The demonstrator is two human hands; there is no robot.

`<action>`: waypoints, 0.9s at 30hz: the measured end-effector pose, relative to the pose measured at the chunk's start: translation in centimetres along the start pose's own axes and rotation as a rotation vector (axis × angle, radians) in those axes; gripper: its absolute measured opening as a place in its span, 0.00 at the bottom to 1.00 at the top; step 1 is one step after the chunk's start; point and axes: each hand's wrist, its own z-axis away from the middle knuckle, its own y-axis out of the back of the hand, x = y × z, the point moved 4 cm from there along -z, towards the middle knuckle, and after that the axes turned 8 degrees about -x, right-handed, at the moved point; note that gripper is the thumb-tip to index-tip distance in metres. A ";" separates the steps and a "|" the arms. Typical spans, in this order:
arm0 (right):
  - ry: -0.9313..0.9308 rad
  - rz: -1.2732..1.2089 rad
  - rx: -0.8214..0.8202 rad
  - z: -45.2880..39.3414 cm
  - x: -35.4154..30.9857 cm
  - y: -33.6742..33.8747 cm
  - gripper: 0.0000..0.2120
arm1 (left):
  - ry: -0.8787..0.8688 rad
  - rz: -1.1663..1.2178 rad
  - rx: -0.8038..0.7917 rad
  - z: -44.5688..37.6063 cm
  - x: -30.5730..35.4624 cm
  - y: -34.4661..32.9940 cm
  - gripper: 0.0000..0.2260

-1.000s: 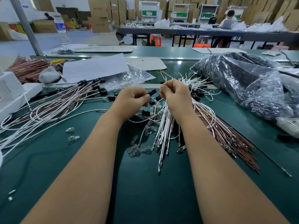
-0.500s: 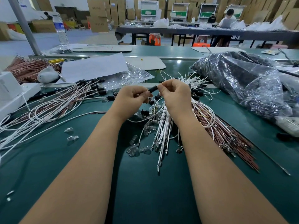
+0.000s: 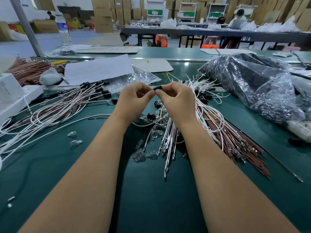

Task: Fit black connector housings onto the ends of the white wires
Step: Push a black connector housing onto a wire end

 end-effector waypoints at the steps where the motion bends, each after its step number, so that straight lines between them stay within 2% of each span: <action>1: 0.002 0.003 0.001 0.0 0.0 0.0 0.03 | -0.002 0.007 -0.011 0.0 0.1 0.0 0.02; 6: 0.017 0.057 0.003 -0.2 0.0 0.2 0.04 | 0.051 0.067 -0.137 -0.2 0.2 -0.2 0.02; 10: -0.040 0.163 -0.036 -0.2 0.2 -0.1 0.05 | 0.053 0.085 -0.149 -0.2 0.0 0.1 0.09; 13: -0.072 0.484 -0.263 -0.3 0.4 -0.9 0.13 | 0.093 0.034 -0.073 -0.1 -0.9 0.4 0.08; 16: -0.092 0.702 -0.456 0.0 0.4 -1.7 0.10 | 0.132 -0.057 -0.013 -0.3 -1.8 0.6 0.07; 21: -0.053 0.744 -0.515 0.2 -0.3 -1.9 0.07 | 0.140 -0.017 -0.016 -0.2 -2.2 0.3 0.03; 27: -0.104 0.770 -0.522 -0.1 -0.2 -1.5 0.08 | 0.135 -0.031 0.008 -0.1 -2.2 0.5 0.04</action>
